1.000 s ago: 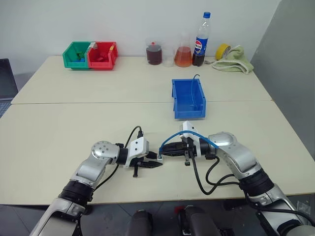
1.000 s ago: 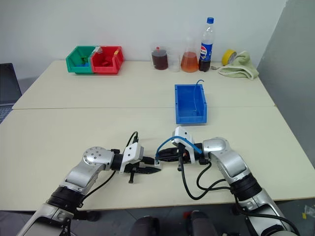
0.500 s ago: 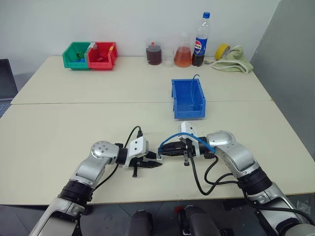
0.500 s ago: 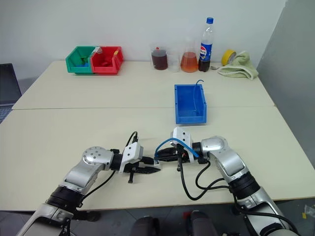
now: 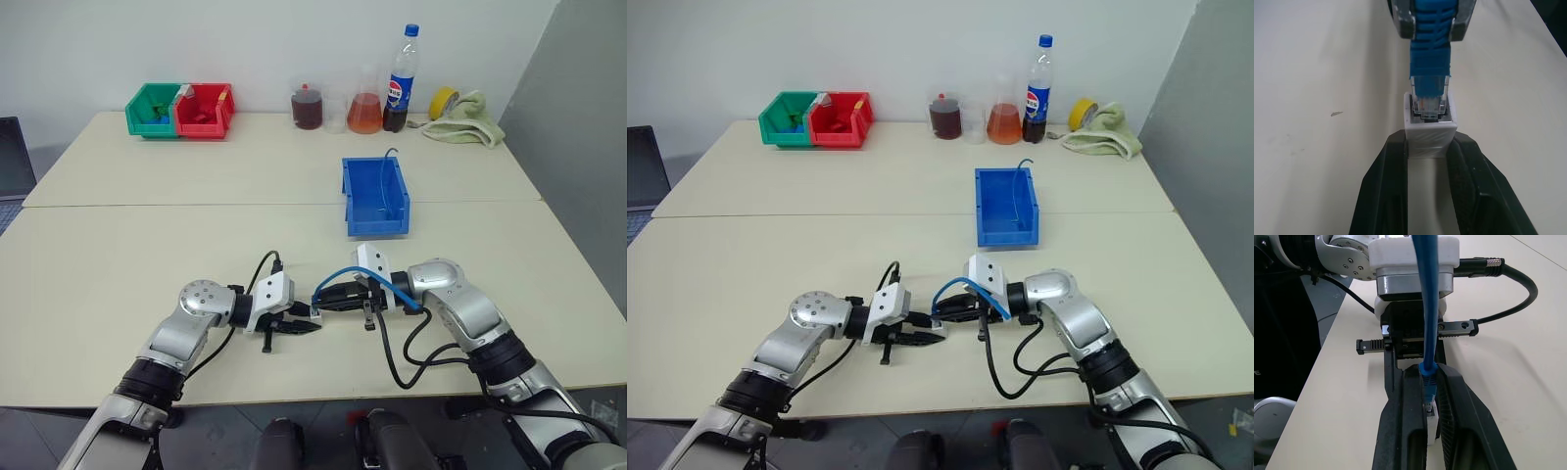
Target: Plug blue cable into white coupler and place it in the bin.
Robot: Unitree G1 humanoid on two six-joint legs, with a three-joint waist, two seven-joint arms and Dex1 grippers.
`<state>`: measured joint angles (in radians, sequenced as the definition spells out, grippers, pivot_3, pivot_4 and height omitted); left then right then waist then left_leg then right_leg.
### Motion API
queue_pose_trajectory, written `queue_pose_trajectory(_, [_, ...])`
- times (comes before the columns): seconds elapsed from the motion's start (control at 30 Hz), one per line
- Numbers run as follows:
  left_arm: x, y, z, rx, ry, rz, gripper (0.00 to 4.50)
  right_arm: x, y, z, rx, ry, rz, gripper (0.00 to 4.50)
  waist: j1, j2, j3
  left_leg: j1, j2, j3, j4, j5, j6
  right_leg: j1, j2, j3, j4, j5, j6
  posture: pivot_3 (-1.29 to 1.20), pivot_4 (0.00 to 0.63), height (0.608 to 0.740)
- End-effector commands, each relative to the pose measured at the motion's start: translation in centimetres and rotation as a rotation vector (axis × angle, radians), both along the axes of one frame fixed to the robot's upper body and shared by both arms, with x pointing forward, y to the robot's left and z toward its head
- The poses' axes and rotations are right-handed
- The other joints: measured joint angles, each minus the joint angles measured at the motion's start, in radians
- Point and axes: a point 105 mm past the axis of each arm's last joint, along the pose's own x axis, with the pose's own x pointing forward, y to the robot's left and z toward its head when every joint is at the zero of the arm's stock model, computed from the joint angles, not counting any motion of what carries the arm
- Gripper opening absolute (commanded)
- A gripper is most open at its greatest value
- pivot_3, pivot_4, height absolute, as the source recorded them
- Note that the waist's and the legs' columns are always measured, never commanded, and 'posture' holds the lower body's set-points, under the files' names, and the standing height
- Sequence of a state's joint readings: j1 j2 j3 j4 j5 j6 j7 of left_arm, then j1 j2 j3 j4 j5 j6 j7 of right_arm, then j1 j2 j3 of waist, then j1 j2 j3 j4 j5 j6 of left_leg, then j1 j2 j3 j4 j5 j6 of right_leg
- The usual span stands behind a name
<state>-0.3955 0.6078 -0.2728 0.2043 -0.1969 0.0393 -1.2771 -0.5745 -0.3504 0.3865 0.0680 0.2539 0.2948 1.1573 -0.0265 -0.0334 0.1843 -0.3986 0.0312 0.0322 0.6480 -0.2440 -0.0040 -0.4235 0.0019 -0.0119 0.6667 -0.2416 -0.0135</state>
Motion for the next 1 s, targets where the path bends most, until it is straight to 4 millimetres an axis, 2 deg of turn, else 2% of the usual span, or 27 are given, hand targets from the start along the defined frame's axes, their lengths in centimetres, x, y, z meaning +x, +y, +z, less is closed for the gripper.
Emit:
queue_pose_trajectory(0.03, [0.2,-0.1,1.1,-0.019,-0.04,-0.005,0.78,-0.7,0.2,0.2,-0.004,-0.04,0.045,0.08,0.0,0.0,0.0,0.0,0.0,0.0,0.0,0.0,0.0,0.0,0.0,0.0,0.0,0.0,0.0,0.0,0.15,0.74])
queue_pose_trajectory(0.27, [0.2,-0.1,1.1,-0.019,-0.039,-0.006,0.78,-0.2,0.3,0.6,0.003,-0.065,0.041,0.08,0.0,0.0,0.0,0.0,0.0,0.0,0.001,0.0,0.0,0.0,0.0,0.0,0.001,0.0,0.0,0.0,0.15,0.74])
queue_pose_trajectory(0.7, [0.1,0.1,1.2,-0.016,-0.045,-0.008,0.78,-1.0,-0.3,-2.0,-0.072,0.074,0.008,0.08,0.0,0.0,0.0,0.001,0.0,0.0,0.008,0.0,0.0,0.0,0.0,0.0,0.01,-0.001,-0.002,0.0,0.15,0.74])
queue_pose_trajectory(1.0, [0.1,0.2,1.2,-0.009,-0.05,-0.006,0.78,-0.8,-0.2,-2.3,-0.081,0.062,0.003,0.08,0.0,0.0,0.0,0.002,0.0,-0.001,0.014,0.0,0.0,0.001,0.0,0.0,0.014,-0.001,-0.001,0.0,0.15,0.74])
